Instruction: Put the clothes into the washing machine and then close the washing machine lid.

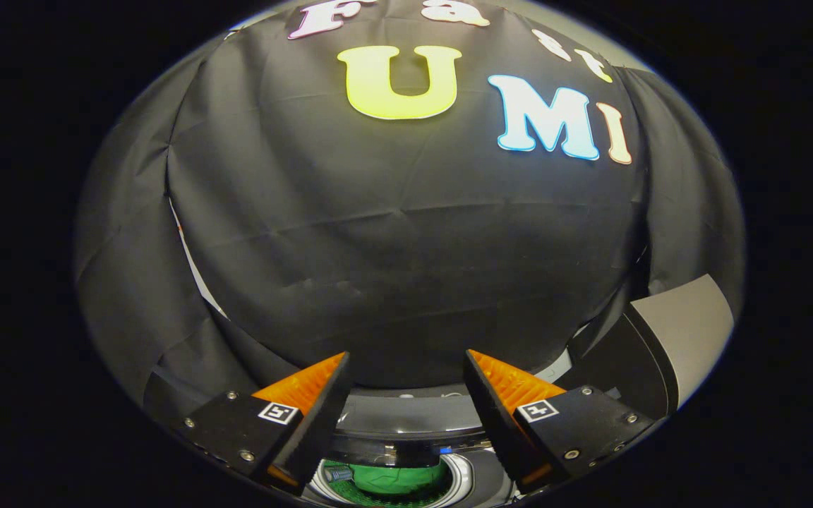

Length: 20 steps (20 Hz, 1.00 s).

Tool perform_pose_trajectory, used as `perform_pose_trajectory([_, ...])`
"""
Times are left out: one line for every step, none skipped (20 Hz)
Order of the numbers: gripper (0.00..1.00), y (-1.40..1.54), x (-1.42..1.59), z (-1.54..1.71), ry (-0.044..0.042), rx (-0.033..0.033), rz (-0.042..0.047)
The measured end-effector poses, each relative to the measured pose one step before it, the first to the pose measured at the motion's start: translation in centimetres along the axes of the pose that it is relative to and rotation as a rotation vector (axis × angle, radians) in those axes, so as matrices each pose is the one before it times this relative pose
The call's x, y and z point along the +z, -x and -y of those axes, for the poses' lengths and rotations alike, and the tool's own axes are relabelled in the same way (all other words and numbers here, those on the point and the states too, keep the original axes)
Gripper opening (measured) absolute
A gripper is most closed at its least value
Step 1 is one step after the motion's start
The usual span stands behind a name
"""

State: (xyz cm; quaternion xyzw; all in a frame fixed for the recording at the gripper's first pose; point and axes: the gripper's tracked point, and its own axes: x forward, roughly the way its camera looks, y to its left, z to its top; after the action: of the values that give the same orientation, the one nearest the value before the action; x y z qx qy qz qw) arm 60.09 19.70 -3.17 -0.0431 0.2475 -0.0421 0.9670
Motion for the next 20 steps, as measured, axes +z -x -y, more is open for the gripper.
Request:
perform_pose_trajectory([0.97, 0.206, 0.008, -0.014, 0.00029, -0.00105, 0.00568])
perform_pose_trajectory([0.97, 0.277, -0.165, 0.011, 0.0004, -0.00111, 0.00609])
perform_pose_trajectory([0.97, 0.21, -0.108, -0.008, -0.00016, -0.00019, 0.00368])
perform_pose_trajectory([0.97, 0.234, -0.177, -0.02, -0.00045, -0.00108, 0.00731])
perform_pose_trajectory([0.97, 0.248, -0.118, -0.021, 0.00045, -0.00041, 0.00506])
perform_pose_trajectory([0.97, 0.208, -0.169, 0.012, 0.00054, -0.00008, 0.00544])
perform_pose_trajectory([0.97, 0.188, -0.083, 0.015, 0.00026, 0.00032, 0.00579])
perform_pose_trajectory([0.97, 0.292, -0.173, -0.022, 0.00065, 0.00021, 0.00475])
perform_pose_trajectory([0.97, 0.244, -0.156, 0.024, 0.00022, 0.00085, 0.00398])
perform_pose_trajectory([0.97, 0.343, -0.232, -0.142, 0.00231, 0.00296, 0.00118])
perform_pose_trajectory([0.97, 0.273, -0.179, 0.014, -0.00048, 0.00183, 0.00686])
perform_pose_trajectory([0.97, 0.314, -0.18, 0.022, 0.00088, 0.00114, 0.00895])
perform_pose_trajectory([0.97, 0.295, -0.126, 0.006, -0.00133, -0.00091, 0.01012])
perform_pose_trajectory([0.97, 0.22, -0.161, 0.02, -0.00137, -0.00162, 0.00722])
perform_pose_trajectory([0.97, 0.183, -0.228, -0.003, 0.0003, -0.00159, 0.00592])
perform_pose_trajectory([0.97, 0.395, -0.276, -0.068, 0.00189, -0.00031, 0.00424])
perform_pose_trajectory([0.97, 0.304, -0.248, -0.01, -0.00033, 0.00034, 0.00386])
perform_pose_trajectory([0.97, 0.545, -0.544, -0.069, 0.00086, 0.00077, 0.00157])
perform_pose_trajectory([0.97, 0.639, -0.653, 0.006, 0.00064, -0.00083, 0.00487])
perform_pose_trajectory([0.97, 0.879, -0.728, 0.068, -0.00061, -0.00236, 0.0129])
